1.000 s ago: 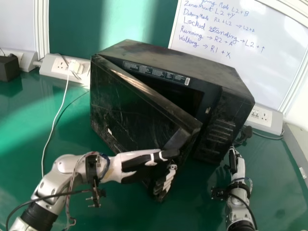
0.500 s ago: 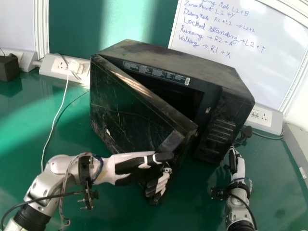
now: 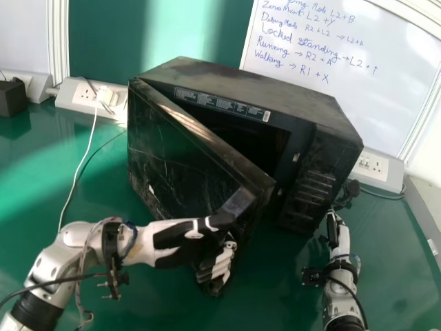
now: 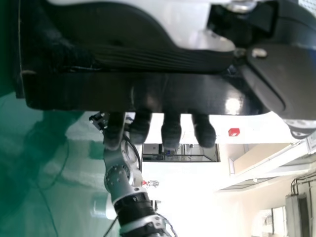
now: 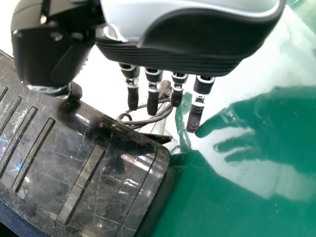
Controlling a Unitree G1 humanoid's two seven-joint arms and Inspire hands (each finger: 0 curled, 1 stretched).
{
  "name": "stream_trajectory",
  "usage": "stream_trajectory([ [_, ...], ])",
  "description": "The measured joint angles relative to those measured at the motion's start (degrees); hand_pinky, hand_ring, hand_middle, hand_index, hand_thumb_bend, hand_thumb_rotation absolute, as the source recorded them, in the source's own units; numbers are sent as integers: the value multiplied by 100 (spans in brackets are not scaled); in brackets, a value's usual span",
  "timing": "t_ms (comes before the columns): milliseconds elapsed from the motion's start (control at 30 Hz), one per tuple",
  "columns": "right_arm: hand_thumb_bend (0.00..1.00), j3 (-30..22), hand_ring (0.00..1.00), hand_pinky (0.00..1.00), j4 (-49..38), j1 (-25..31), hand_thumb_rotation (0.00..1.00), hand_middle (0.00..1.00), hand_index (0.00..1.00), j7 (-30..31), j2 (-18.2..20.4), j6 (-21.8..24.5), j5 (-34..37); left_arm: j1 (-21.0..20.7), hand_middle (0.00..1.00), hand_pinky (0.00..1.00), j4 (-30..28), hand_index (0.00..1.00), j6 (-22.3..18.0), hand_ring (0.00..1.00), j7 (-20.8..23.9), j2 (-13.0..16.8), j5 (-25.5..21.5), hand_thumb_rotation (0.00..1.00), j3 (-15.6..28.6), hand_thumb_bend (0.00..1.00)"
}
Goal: Open the door of oven
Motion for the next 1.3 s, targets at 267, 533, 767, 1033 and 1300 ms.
stream_trajectory([
  [267,63,4,88,78,-1,-35,100,95,96,40,17,35,-3,59,9,1,26,10,-17,5,-169,61,-34,76,128,70],
  [533,64,16,86,76,-1,-65,100,94,95,43,19,85,-11,82,9,1,131,10,-90,5,-350,78,-47,79,236,68],
  [767,64,22,89,80,-1,-83,100,95,96,47,34,78,-14,216,7,0,-117,9,113,3,-253,83,-49,72,352,70],
  [1033,64,18,88,77,-1,-95,100,94,95,50,46,78,-12,275,7,0,-240,9,331,3,-348,211,-100,72,440,70],
  [1300,64,45,88,80,-1,-96,100,94,95,50,45,89,-28,272,6,0,3,8,72,2,-601,250,-114,73,597,71],
])
